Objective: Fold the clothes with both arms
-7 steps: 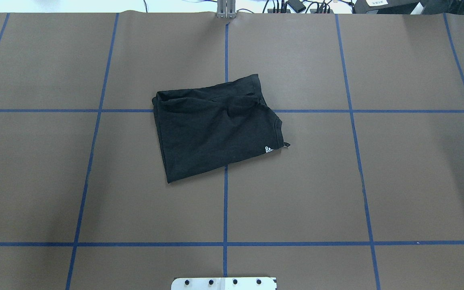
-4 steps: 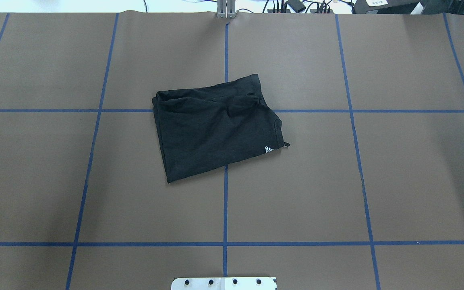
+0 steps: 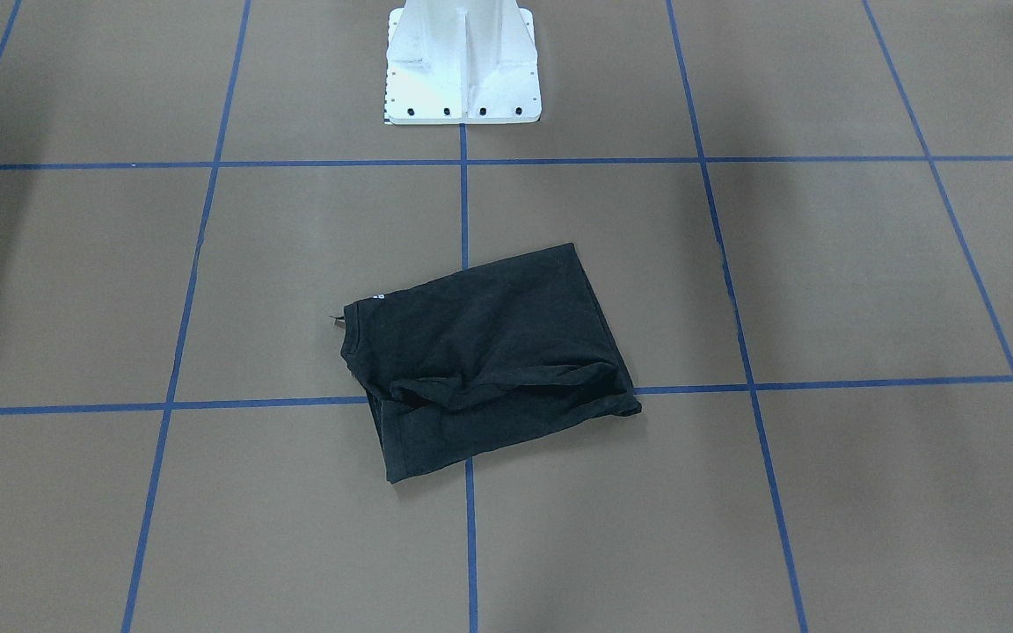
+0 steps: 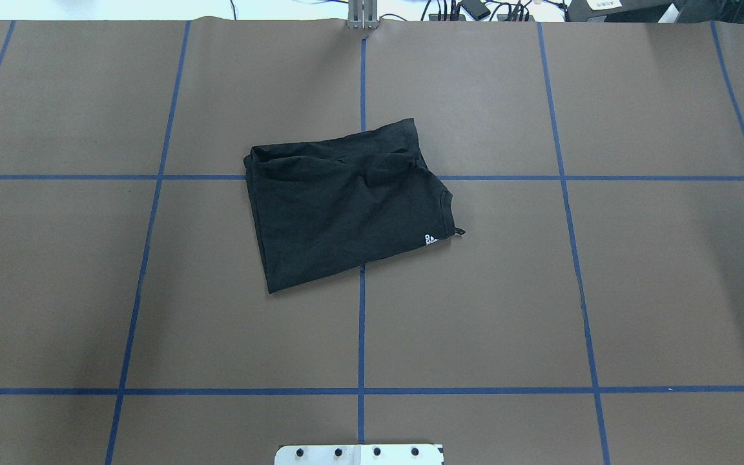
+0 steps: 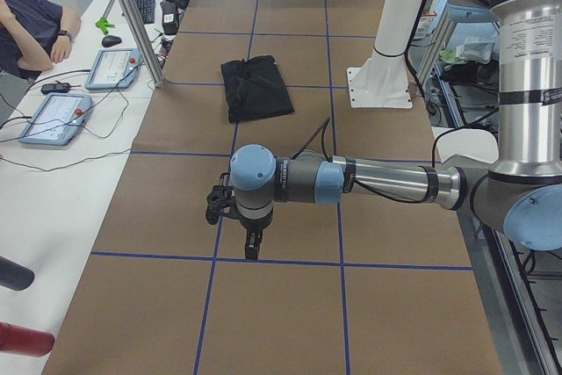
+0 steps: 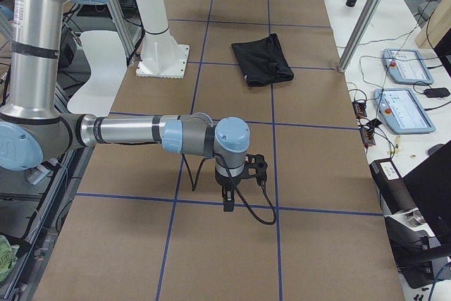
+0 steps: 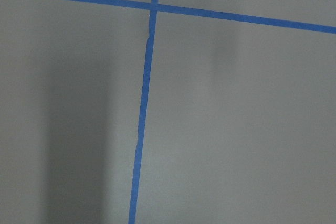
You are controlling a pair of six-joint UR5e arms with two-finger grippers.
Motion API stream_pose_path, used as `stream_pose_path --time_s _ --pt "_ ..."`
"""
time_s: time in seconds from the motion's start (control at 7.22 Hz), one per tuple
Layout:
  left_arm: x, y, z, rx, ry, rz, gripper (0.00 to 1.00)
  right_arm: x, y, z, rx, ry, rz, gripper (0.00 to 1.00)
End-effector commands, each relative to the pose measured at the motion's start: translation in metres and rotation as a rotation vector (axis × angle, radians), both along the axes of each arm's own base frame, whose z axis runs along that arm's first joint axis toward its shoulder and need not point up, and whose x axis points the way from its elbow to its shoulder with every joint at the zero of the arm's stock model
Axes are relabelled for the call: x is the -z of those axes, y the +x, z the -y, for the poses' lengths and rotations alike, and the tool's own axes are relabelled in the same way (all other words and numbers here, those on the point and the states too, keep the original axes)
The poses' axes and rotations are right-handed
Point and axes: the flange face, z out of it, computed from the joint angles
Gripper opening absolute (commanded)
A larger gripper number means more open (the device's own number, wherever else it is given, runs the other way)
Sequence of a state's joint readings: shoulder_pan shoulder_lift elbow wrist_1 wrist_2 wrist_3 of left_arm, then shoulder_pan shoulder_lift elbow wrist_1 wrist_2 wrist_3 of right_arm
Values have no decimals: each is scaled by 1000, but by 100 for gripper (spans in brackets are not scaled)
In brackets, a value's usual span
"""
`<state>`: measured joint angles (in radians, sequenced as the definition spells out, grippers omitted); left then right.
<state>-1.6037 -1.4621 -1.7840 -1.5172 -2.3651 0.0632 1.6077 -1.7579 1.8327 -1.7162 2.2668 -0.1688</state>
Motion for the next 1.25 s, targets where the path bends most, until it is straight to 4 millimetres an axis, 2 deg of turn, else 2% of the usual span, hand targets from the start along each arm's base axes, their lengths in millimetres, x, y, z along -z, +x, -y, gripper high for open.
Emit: stream_pose_path --time_s 0.0,0.28,1.11 --pt "0 1 0 -3 2 -5 100 -1 0 -3 -2 -4 7 100" --pt "4 0 0 -1 10 -6 100 4 -1 -3 -1 6 8 100" --pt "4 1 -1 -3 10 -8 100 3 0 -6 0 7 8 100"
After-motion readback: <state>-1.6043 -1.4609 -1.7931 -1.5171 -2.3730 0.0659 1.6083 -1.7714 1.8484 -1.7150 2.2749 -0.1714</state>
